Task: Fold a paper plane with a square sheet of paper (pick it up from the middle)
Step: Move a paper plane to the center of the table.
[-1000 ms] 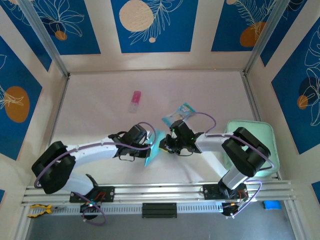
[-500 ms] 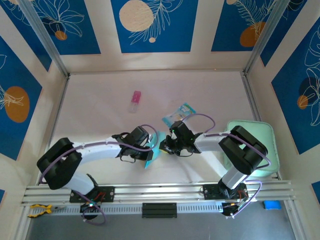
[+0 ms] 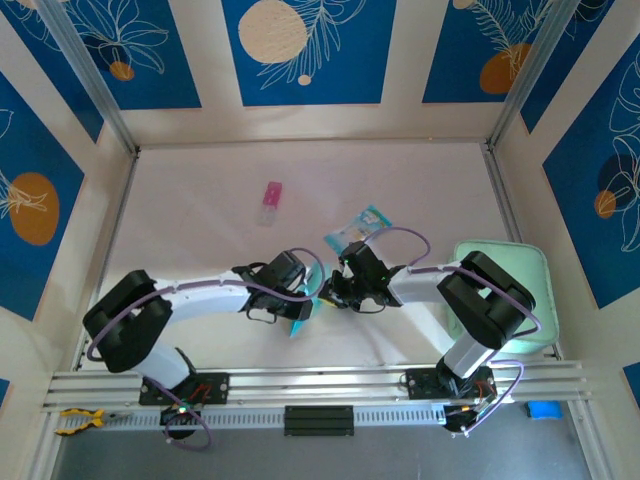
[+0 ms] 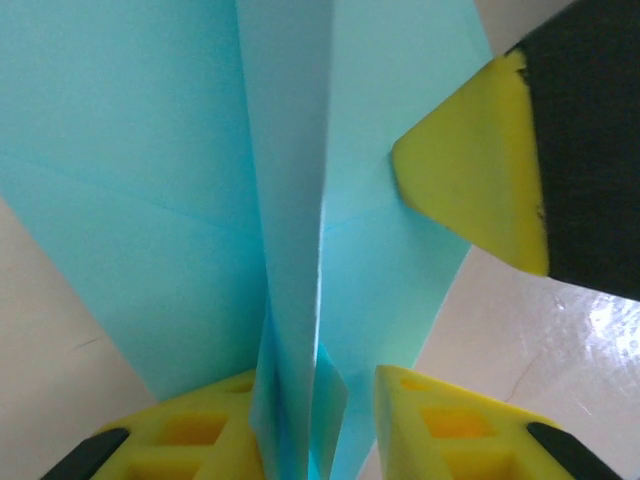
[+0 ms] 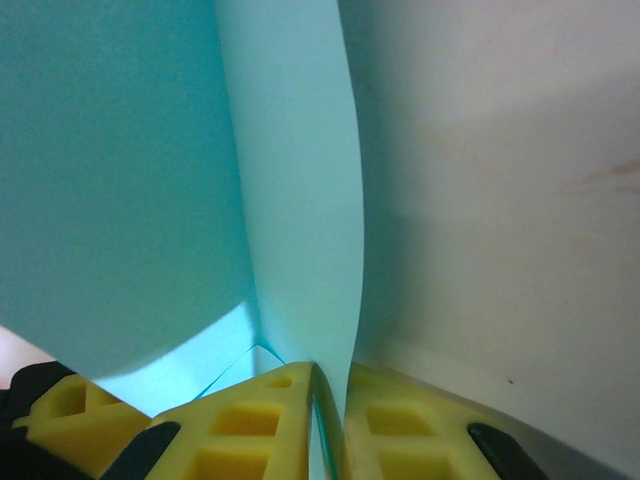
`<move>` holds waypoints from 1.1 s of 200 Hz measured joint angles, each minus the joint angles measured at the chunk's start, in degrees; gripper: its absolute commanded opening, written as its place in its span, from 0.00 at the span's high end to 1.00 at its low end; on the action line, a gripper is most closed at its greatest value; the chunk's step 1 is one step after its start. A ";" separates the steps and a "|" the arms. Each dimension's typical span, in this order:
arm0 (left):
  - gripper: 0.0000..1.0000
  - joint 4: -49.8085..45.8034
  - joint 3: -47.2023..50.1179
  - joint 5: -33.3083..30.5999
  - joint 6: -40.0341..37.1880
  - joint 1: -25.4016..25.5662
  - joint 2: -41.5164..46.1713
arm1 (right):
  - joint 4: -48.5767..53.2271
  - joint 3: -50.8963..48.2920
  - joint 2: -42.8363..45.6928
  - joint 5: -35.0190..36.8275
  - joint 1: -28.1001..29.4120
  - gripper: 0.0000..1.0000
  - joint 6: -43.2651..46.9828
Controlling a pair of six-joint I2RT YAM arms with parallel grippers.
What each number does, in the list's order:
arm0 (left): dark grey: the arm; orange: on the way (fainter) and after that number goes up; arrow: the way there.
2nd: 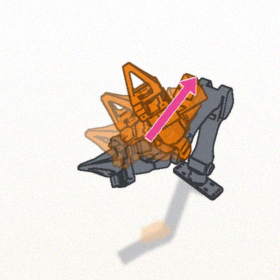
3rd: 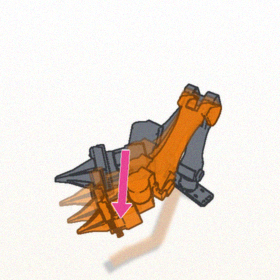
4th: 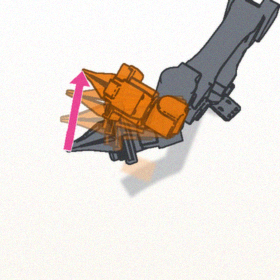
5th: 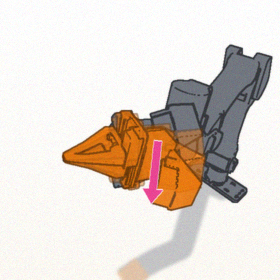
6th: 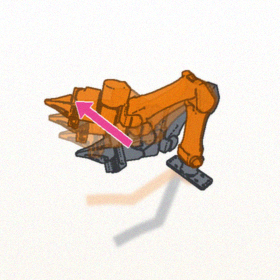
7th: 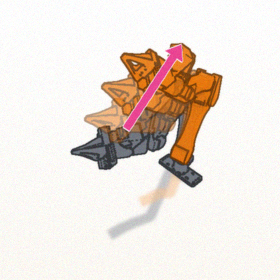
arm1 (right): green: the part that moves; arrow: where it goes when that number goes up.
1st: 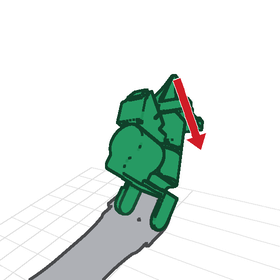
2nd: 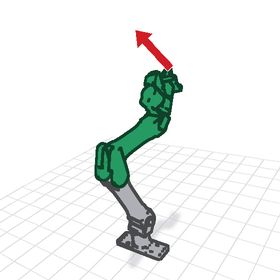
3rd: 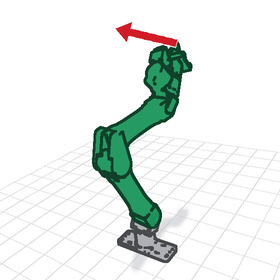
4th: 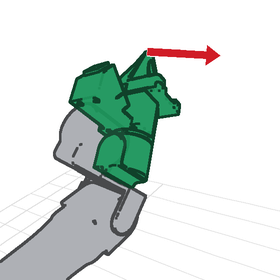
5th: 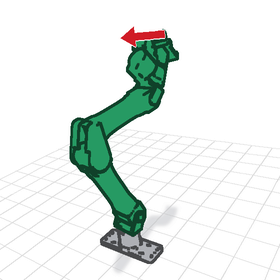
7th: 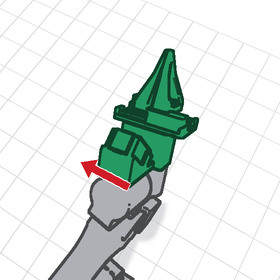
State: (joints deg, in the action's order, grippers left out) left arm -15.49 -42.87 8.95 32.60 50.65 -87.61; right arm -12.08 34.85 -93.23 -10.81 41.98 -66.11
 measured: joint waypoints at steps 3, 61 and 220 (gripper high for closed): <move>0.70 -0.11 -0.09 -0.15 0.00 0.04 -0.15 | 0.00 0.00 0.00 0.00 0.00 0.85 0.00; 0.78 -1.88 -1.33 -2.16 -1.18 0.66 -1.49 | -0.11 -0.15 0.00 0.00 0.00 0.85 0.00; 0.86 -7.69 -0.20 -16.00 7.04 1.14 3.69 | 4.42 -7.91 17.22 5.27 -2.45 0.60 2.19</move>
State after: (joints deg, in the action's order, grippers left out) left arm -23.18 -43.07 -7.05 39.64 51.79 -83.92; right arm -7.66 26.94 -76.01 -5.54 39.53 -63.92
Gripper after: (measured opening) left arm 0.136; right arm 0.397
